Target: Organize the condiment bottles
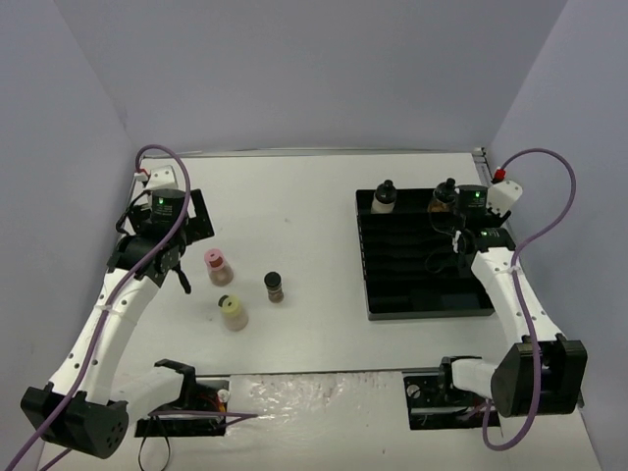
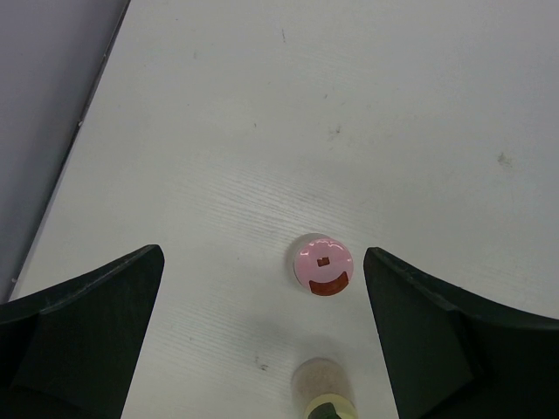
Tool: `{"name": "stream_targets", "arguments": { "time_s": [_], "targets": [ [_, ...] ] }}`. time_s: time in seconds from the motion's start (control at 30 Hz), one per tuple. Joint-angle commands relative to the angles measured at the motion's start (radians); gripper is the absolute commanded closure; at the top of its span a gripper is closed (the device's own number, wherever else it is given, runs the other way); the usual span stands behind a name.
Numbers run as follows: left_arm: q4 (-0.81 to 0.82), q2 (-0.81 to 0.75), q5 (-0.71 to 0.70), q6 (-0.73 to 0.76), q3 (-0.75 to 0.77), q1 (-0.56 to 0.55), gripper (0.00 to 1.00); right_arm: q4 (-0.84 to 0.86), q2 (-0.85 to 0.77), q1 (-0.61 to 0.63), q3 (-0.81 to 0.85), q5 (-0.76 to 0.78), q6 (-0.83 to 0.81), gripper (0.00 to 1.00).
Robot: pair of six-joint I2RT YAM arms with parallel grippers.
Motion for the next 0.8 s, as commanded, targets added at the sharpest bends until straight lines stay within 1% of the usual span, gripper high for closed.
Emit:
{"name": "stream_targets", "arguments": {
  "time_s": [0.0,0.07,0.33,0.77],
  "targets": [
    [0.052,-0.006,-0.008,-0.011,0.028,0.007,0.03,0.100,-0.028,-0.094,-0.049,-0.046,0.008,1.00],
    [0.052,-0.008,-0.009,-0.011,0.027,0.007,0.03,0.119,-0.020,-0.129,-0.062,-0.065,0.004,1.00],
    [0.051,-0.010,-0.006,-0.012,0.030,0.007,0.03,0.216,-0.003,-0.173,-0.131,-0.067,0.019,1.00],
    [0.051,-0.001,0.004,-0.016,0.035,0.007,0.03,0.367,0.113,-0.175,-0.151,-0.062,0.064,1.00]
  ]
}}
